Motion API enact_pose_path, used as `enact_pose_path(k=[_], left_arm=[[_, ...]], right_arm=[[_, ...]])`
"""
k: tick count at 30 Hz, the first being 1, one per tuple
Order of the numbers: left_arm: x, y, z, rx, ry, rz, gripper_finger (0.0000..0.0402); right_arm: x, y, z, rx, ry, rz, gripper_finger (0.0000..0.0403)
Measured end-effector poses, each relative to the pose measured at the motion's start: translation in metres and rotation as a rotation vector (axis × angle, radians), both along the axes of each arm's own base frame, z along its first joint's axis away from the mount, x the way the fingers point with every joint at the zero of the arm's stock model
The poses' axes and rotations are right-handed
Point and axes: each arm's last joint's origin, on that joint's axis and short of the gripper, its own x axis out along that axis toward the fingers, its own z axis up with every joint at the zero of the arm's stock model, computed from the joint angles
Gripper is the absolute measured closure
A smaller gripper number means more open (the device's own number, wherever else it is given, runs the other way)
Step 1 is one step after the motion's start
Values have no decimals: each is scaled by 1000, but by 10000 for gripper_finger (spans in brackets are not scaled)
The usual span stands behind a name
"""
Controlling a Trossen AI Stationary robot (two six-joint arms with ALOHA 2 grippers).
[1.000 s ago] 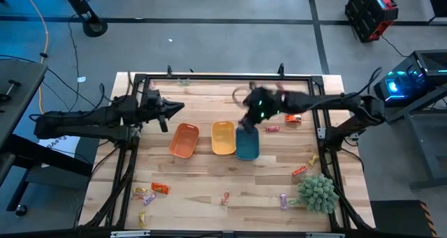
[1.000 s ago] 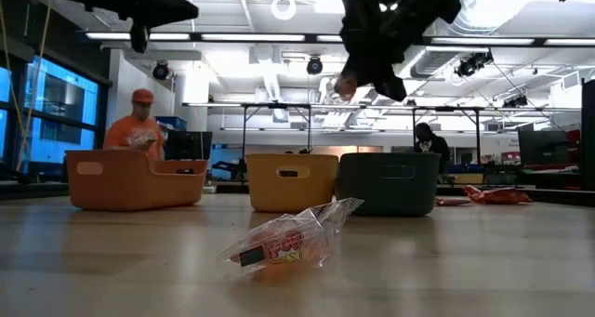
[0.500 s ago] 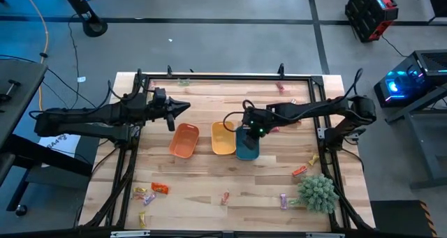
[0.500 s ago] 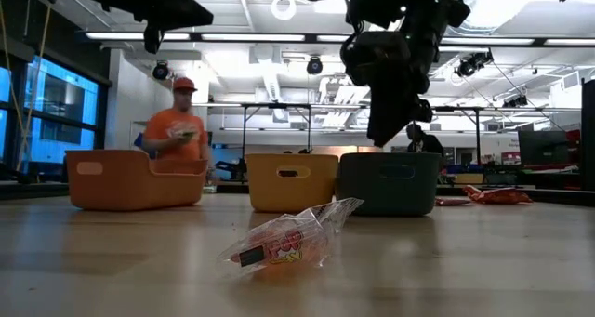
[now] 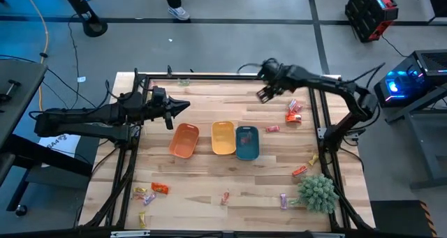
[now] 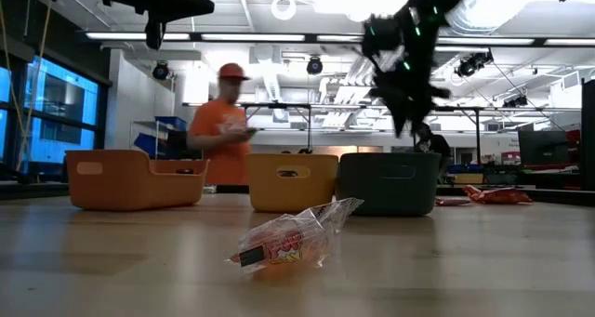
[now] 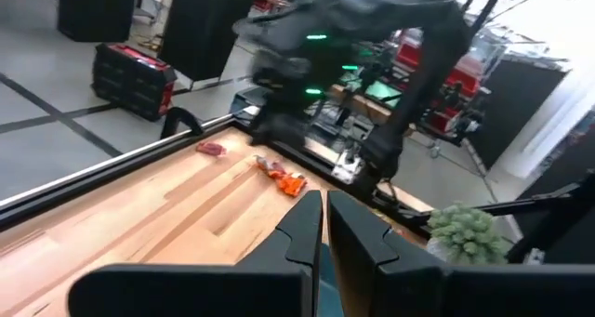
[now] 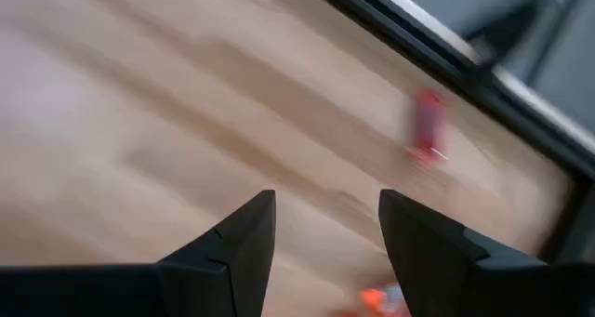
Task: Sort candy
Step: Put the red candy into the yellow bin
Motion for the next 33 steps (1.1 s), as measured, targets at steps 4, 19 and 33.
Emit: enact_pose_path(k=[4,19,33], left_arm=[[0,-1,0,-2,4,-15,387],[0,-1,-1,0,5,-3,387],[0,0,-1,2,7,2,387]], right_arm=[[-31,-21,-23,141,12,-98,215],[-26,84,-109,451,100,457,215],[-6,101,-102,149,267,831,215]])
